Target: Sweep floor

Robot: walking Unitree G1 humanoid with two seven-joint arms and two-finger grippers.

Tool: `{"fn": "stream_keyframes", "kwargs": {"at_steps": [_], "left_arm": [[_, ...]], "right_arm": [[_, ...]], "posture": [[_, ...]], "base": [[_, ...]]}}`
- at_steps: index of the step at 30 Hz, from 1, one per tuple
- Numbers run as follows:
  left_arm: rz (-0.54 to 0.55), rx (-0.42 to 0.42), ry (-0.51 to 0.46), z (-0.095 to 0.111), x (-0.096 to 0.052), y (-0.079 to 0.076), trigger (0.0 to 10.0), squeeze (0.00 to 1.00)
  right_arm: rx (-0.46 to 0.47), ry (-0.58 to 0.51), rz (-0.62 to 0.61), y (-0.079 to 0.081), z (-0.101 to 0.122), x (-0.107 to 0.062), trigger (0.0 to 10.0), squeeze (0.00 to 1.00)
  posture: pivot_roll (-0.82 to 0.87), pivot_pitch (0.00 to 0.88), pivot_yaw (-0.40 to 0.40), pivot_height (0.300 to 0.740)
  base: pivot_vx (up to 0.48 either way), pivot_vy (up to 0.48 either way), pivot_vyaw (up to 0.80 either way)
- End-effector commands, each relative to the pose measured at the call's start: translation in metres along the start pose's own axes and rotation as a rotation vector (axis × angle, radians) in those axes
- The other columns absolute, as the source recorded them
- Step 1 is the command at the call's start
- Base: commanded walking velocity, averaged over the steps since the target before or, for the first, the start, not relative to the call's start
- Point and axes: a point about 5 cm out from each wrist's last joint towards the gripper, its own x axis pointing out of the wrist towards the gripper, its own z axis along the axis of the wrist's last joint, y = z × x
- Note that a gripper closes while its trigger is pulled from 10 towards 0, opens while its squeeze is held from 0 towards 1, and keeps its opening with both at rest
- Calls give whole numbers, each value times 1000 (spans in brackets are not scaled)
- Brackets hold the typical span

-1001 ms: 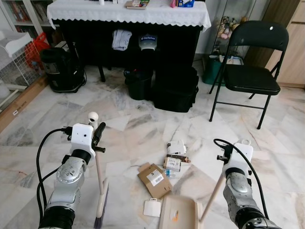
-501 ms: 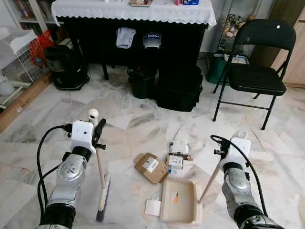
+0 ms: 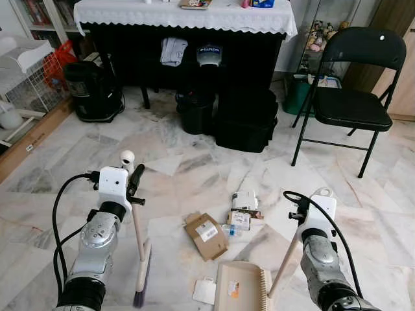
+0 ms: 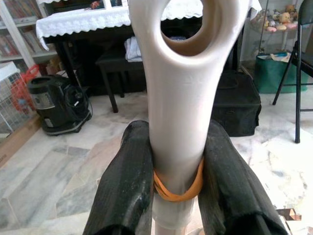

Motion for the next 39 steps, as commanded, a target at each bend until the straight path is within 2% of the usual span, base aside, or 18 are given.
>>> {"fn": "stream_keyframes", "kwargs": {"at_steps": [1, 6, 12, 30, 39], "left_arm": [[33, -24, -27, 3, 0, 5, 10000, 0], [32, -24, -27, 3, 1, 4, 10000, 0], [29, -31, -31, 3, 3, 2, 10000, 0], [38, -46, -33, 2, 6, 0, 10000, 0], [72, -53, -9, -5, 1, 3, 10000, 0]], "right_arm": [[-4, -60, -3, -5, 8, 1, 10000, 0], [1, -146, 6, -3, 26, 5, 10000, 0], [-9, -143, 26, 0, 28, 6, 10000, 0], [-55, -6, 79, 9, -1, -4, 10000, 0], [-93, 28, 54, 4, -7, -5, 10000, 0]], "posture": [[146, 0, -7, 740], [131, 0, -10, 740], [125, 0, -14, 740], [119, 0, -25, 740], [125, 0, -32, 740]], "base": [[0, 0, 0], [0, 0, 0], [0, 0, 0], [0, 0, 0], [0, 0, 0]]}}
